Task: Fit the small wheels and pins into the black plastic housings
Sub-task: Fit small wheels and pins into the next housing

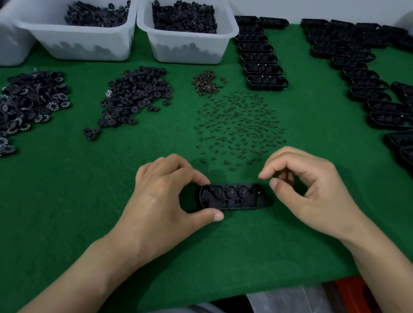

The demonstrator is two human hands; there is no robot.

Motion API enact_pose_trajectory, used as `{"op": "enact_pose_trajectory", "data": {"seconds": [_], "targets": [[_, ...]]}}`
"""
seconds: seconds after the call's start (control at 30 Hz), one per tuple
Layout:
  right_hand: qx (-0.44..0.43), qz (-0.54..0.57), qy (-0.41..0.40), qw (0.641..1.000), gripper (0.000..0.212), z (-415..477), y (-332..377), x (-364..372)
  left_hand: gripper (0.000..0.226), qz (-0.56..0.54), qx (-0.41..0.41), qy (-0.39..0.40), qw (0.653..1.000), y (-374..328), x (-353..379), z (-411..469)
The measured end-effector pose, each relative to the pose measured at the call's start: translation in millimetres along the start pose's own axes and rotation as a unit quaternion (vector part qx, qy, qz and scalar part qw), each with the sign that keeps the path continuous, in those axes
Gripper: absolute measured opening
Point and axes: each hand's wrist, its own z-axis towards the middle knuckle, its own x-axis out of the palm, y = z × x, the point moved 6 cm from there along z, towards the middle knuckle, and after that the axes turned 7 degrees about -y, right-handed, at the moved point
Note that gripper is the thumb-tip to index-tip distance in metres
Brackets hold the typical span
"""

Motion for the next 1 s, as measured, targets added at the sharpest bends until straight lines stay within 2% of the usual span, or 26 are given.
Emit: {"op": "enact_pose_trajectory", "data": {"seconds": [0.1, 0.2, 0.4, 0.5, 0.63, 0.73, 0.83, 0.9, 1.0], "targets": [[-0.028, -0.031, 0.032, 0.999, 0.006, -6.9, 3.0, 1.8, 0.051, 0.006, 0.001, 0.003, 1.000, -0.1, 0.1, 0.0], [-0.059, -0.088, 0.061, 0.993, 0.019, -12.9, 5.8, 7.5, 0.050, 0.011, 0.000, 0.000, 1.000, -0.9, -0.5, 0.4], [-0.104, -0.149, 0.050, 0.982, 0.013, -17.5, 11.5, 11.0, 0.050, 0.029, 0.010, -0.019, 0.999, -7.8, -4.6, 0.8], [-0.103, -0.152, 0.030, 0.983, 0.009, -18.0, 10.6, 9.4, 0.055, 0.032, 0.011, -0.038, 0.999, -15.3, -6.6, 4.0], [-0.075, -0.145, -0.044, 0.986, 0.006, -6.2, 4.0, -10.0, 0.053, 0.004, -0.010, -0.060, 0.998, -25.8, -5.4, 21.4], [-0.051, -0.161, -0.109, 0.980, 0.008, 15.3, -8.3, -36.4, 0.049, -0.055, -0.025, -0.075, 0.995, -37.0, 0.0, 49.9], [-0.022, -0.169, -0.152, 0.973, 0.009, 44.7, -26.8, -65.1, 0.043, -0.153, -0.057, -0.045, 0.986, -46.4, 12.0, 91.9], [-0.006, -0.173, -0.168, 0.970, 0.008, 68.3, -42.9, -81.6, 0.039, -0.230, -0.090, -0.014, 0.969, -52.0, 20.7, 126.0], [0.024, -0.182, -0.192, 0.964, 0.006, 110.6, -73.5, -105.0, 0.042, -0.345, -0.156, 0.022, 0.925, -58.3, 34.5, 182.9]]}}
